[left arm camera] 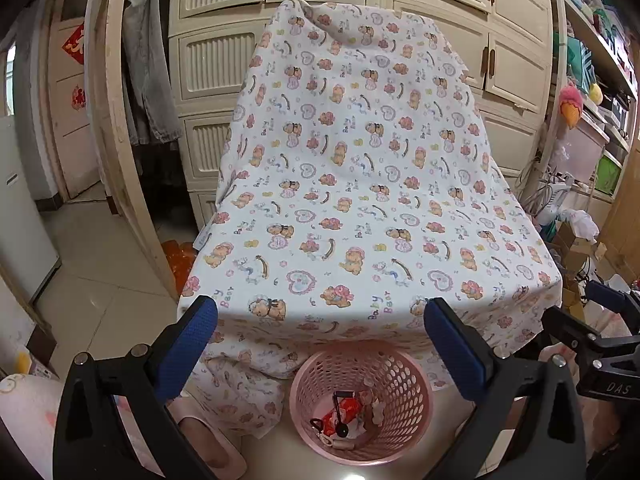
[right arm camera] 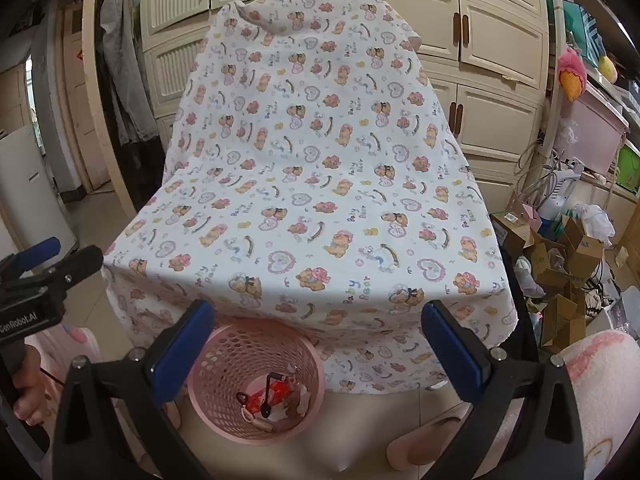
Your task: Collect trash
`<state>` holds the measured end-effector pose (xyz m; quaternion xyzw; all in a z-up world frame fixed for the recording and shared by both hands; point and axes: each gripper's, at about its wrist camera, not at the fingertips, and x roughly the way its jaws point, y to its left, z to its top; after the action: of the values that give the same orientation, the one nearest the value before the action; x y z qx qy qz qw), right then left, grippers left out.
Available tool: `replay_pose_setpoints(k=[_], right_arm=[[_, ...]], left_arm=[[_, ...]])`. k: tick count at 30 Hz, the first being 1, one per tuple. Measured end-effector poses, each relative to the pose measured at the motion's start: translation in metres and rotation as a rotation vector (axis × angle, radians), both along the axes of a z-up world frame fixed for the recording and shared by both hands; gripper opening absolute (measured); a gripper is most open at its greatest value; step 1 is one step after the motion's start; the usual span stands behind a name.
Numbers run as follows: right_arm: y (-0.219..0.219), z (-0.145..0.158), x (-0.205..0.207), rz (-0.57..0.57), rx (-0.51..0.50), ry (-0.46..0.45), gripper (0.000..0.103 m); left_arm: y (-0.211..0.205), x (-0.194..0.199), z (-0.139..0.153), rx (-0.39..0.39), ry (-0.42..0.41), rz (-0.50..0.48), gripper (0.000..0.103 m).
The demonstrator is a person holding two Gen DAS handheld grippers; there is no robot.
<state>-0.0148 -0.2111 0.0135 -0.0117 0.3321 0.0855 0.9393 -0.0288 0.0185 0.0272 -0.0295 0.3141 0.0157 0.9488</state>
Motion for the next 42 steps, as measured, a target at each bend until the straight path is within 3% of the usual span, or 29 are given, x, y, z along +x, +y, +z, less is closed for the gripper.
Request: replay_pose_setpoints(k=[42], right_arm=[[-0.003,-0.001,-0.004,-0.009,0.016,0.001,0.103]], left_arm=[[-0.011,-0.008,0.007,0.052,-0.061,-0.023,0.102]])
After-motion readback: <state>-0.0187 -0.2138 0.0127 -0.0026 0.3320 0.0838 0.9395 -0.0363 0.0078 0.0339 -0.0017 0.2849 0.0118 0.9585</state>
